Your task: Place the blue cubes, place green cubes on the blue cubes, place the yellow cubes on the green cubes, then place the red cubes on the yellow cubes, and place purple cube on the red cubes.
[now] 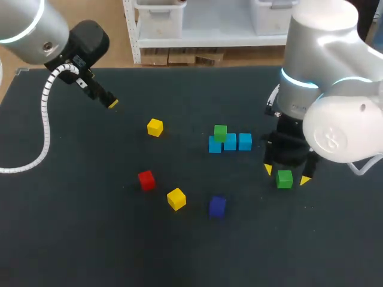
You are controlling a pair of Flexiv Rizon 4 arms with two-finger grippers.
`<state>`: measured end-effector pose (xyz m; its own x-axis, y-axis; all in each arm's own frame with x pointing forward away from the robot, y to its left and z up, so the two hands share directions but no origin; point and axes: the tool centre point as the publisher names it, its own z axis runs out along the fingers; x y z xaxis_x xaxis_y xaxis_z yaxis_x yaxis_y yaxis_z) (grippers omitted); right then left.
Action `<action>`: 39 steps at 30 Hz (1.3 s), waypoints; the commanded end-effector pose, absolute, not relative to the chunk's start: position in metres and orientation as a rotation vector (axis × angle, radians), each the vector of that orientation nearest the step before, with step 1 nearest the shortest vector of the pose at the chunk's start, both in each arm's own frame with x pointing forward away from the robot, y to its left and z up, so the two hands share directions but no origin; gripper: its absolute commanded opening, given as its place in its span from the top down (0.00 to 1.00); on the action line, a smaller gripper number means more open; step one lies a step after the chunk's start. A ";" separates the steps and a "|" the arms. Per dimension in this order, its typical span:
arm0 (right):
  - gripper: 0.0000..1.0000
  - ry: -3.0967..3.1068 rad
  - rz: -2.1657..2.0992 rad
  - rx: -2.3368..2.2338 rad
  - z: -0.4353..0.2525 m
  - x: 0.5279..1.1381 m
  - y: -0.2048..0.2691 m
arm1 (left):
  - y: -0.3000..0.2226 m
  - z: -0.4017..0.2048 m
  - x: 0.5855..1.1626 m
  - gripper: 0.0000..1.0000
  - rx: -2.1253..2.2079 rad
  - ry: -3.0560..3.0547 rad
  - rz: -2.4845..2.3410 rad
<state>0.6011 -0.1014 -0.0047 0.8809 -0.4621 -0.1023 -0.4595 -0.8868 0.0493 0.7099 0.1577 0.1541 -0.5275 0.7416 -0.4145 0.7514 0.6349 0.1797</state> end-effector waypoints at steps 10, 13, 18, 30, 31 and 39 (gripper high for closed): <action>0.64 -0.780 -0.251 3.015 -0.006 0.599 -0.103 | 0.158 0.154 0.712 0.00 1.179 2.401 -0.033; 0.64 -0.786 -0.257 3.014 -0.006 0.599 -0.104 | 0.158 0.154 0.712 0.00 1.179 2.401 -0.033; 0.92 -1.017 -0.321 2.939 -0.006 0.604 -0.117 | 0.158 0.154 0.712 0.00 1.179 2.401 -0.033; 0.00 -1.392 -0.334 2.800 -0.008 0.618 -0.131 | 0.158 0.154 0.712 0.00 1.179 2.401 -0.033; 0.00 -1.413 -0.328 2.794 -0.008 0.618 -0.132 | 0.158 0.154 0.712 0.00 1.179 2.401 -0.033; 0.00 -1.323 -0.257 2.874 0.000 0.614 -0.125 | 0.158 0.154 0.712 0.00 1.179 2.401 -0.033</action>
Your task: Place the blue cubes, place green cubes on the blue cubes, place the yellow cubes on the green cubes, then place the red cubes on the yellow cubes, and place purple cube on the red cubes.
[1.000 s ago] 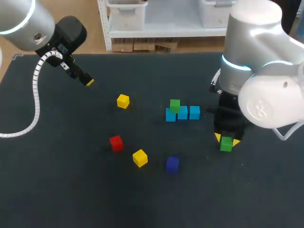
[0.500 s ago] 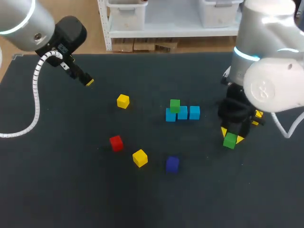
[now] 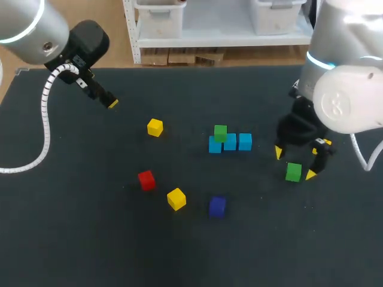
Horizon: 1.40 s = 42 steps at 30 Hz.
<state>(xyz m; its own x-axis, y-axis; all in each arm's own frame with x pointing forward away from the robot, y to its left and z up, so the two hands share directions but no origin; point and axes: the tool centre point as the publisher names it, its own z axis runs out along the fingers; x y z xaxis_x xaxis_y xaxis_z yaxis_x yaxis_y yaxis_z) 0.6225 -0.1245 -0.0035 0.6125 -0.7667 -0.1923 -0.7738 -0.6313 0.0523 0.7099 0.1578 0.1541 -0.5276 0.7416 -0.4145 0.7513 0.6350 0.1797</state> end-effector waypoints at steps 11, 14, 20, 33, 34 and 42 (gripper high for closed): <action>0.09 1.110 0.232 -2.970 0.002 0.597 -0.106 | 0.158 0.154 0.712 0.00 1.179 2.401 -0.033; 0.05 1.108 0.203 -2.985 0.002 0.596 -0.109 | 0.158 0.154 0.712 0.00 1.179 2.401 -0.033; 0.00 1.005 0.151 -3.012 -0.001 0.602 -0.125 | 0.158 0.154 0.712 0.00 1.179 2.401 -0.033; 0.00 0.644 0.140 -3.061 0.008 0.607 -0.139 | 0.158 0.154 0.712 0.00 1.179 2.401 -0.033; 0.00 0.633 0.136 -3.062 0.008 0.607 -0.137 | 0.158 0.154 0.712 0.00 1.179 2.401 -0.033; 0.00 0.544 0.174 -3.083 0.003 0.602 -0.124 | 0.158 0.154 0.712 0.00 1.179 2.401 -0.033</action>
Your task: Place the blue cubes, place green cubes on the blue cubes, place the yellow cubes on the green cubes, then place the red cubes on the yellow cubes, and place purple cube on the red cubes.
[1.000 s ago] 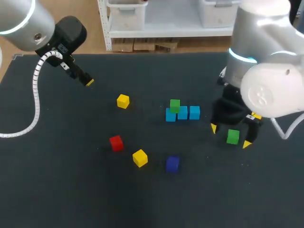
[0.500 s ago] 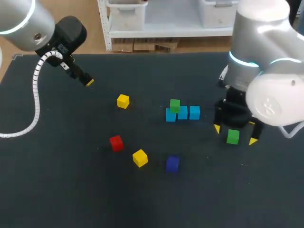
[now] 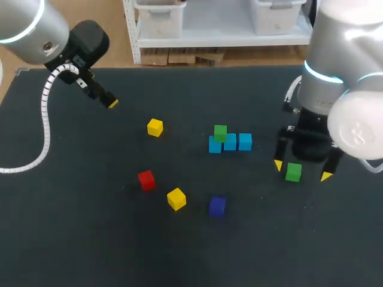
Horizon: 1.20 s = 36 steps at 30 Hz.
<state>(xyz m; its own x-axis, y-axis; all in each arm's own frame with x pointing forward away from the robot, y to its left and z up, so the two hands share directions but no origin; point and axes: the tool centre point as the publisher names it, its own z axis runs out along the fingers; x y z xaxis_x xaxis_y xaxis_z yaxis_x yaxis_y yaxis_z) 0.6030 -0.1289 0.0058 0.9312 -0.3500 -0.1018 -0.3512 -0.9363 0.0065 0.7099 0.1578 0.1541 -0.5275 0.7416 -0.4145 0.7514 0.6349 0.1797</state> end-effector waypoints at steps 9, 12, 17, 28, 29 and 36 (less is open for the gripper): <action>0.00 0.551 0.183 -3.107 -0.002 0.600 -0.125 | 0.158 0.154 0.712 0.00 1.179 2.401 -0.033; 0.51 0.556 0.183 -3.105 -0.002 0.600 -0.125 | 0.158 0.154 0.712 0.00 1.179 2.401 -0.033; 0.61 0.567 0.181 -3.104 -0.004 0.603 -0.124 | 0.158 0.154 0.712 0.00 1.179 2.401 -0.033; 0.76 0.685 0.244 -3.117 -0.007 0.605 -0.125 | 0.158 0.154 0.712 0.00 1.179 2.401 -0.033; 0.87 0.721 0.247 -3.119 -0.007 0.606 -0.125 | 0.158 0.154 0.712 0.00 1.179 2.401 -0.033; 1.00 0.919 0.254 -3.048 0.000 0.611 -0.124 | 0.158 0.154 0.712 0.00 1.179 2.401 -0.033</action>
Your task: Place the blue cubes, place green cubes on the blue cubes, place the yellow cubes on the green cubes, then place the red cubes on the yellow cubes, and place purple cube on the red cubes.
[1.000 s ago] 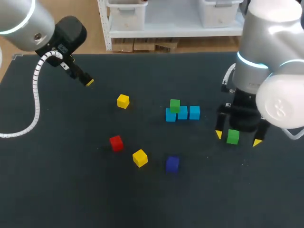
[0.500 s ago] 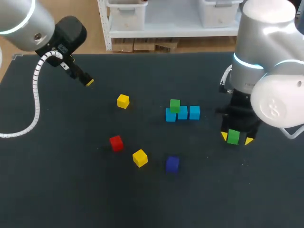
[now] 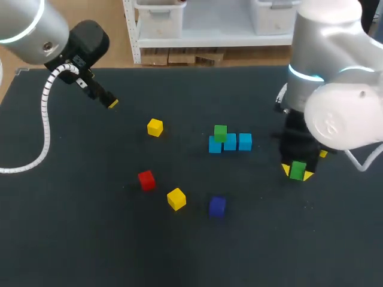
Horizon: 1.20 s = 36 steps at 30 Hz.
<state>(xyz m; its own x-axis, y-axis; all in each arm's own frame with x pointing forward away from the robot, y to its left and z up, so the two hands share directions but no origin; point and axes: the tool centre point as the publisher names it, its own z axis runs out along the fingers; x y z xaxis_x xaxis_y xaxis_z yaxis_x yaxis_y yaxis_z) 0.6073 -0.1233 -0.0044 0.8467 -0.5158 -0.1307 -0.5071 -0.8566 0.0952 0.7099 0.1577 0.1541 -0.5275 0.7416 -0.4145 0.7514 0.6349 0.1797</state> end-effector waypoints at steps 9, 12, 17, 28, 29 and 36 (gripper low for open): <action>1.00 -1.264 -0.342 2.837 0.029 0.622 -0.111 | 0.158 0.154 0.712 0.00 1.179 2.401 -0.033; 1.00 -1.393 -0.420 2.749 0.034 0.625 -0.108 | 0.158 0.154 0.712 0.00 1.179 2.401 -0.033; 1.00 -1.560 -0.420 2.624 0.038 0.632 -0.106 | 0.158 0.154 0.712 0.00 1.179 2.401 -0.033; 1.00 -1.834 -0.303 2.385 0.002 0.658 -0.113 | 0.158 0.154 0.712 0.00 1.179 2.401 -0.033; 1.00 -1.873 -0.310 2.368 -0.004 0.661 -0.115 | 0.158 0.154 0.712 0.00 1.179 2.401 -0.033; 1.00 -2.082 -0.290 2.298 -0.017 0.679 -0.120 | 0.158 0.154 0.712 0.00 1.179 2.401 -0.033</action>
<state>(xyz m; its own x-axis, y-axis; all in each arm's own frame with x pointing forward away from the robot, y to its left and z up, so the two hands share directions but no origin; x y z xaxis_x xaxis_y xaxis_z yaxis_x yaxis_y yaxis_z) 0.6789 -0.1125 -0.0114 0.1049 -0.9890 -0.1045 -0.9792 -0.1211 0.1629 0.7099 0.1578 0.1541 -0.5276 0.7415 -0.4145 0.7513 0.6350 0.1797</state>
